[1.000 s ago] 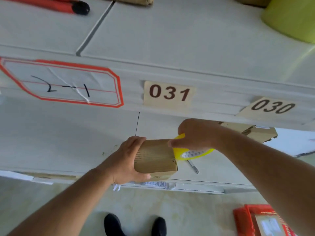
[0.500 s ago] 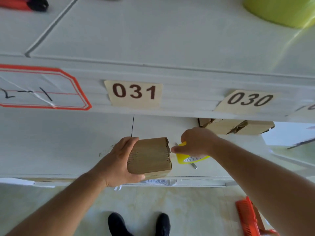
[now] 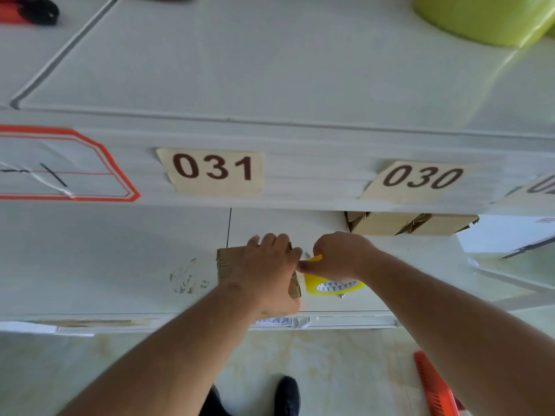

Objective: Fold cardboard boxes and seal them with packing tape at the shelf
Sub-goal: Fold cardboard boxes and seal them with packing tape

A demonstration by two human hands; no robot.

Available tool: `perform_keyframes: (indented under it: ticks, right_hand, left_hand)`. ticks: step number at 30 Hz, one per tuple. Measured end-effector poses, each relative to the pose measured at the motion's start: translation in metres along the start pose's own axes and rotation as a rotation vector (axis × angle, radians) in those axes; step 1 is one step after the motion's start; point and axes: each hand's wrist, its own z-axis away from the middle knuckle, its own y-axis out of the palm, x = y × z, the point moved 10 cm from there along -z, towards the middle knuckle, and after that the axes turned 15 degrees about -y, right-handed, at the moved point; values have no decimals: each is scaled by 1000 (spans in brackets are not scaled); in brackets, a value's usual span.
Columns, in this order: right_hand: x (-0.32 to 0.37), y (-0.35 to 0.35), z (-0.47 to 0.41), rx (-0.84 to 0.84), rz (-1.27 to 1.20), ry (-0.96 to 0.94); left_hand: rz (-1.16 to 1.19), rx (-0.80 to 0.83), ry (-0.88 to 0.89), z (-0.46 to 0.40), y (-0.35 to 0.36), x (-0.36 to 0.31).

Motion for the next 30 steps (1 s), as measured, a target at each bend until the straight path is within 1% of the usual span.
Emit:
perform_keyframes:
  ticks: [2, 4, 6, 7, 10, 12, 14, 15, 17, 19, 20, 22, 23, 25, 27, 28, 30]
  right_hand:
    - [-2, -18, 10, -29, -49, -4]
    - [1, -41, 24, -51, -150, -30]
    - [14, -55, 35, -43, -263, -56]
    - [25, -58, 35, -40, -305, -77]
    - [72, -50, 13, -65, -355, -178]
    - [104, -36, -8, -58, -327, -220]
    - [128, -26, -24, -55, -284, -232]
    - [135, -23, -29, -59, -281, -229]
    - [144, -23, -36, -76, -303, -221]
    - [149, -24, -39, -81, -307, -216]
    - [149, -26, -39, -80, -300, -212]
    - [136, -29, -32, -53, -227, -204]
    - [121, -30, -26, -31, -145, -197]
    - [72, -33, -11, 18, 54, -147]
    - [21, -30, 3, 50, 171, -58]
    - [1, -24, 7, 60, 185, -21]
    - [-25, -5, 10, 66, 103, 39]
  left_hand:
    - [173, -47, 54, 3, -11, 9]
    - [424, -33, 93, 11, -18, 27]
    - [631, -16, 79, 21, -10, 52]
    - [675, -6, 58, 27, 1, 65]
    - [623, -3, -49, 44, 35, 108]
    - [527, 20, -111, 51, 49, 130]
    - [457, 62, -136, 52, 60, 140]
    - [458, 99, -149, 51, 65, 141]
    - [535, 171, -218, 48, 74, 143]
    - [653, 197, -282, 46, 78, 146]
    - [677, 198, -281, 46, 78, 144]
    - [634, 200, -238, 45, 77, 141]
    - [583, 193, -213, 46, 77, 141]
    - [512, 197, -205, 45, 81, 142]
    - [505, 200, -214, 46, 83, 142]
    - [505, 198, -210, 46, 83, 141]
    - [500, 201, -203, 45, 82, 139]
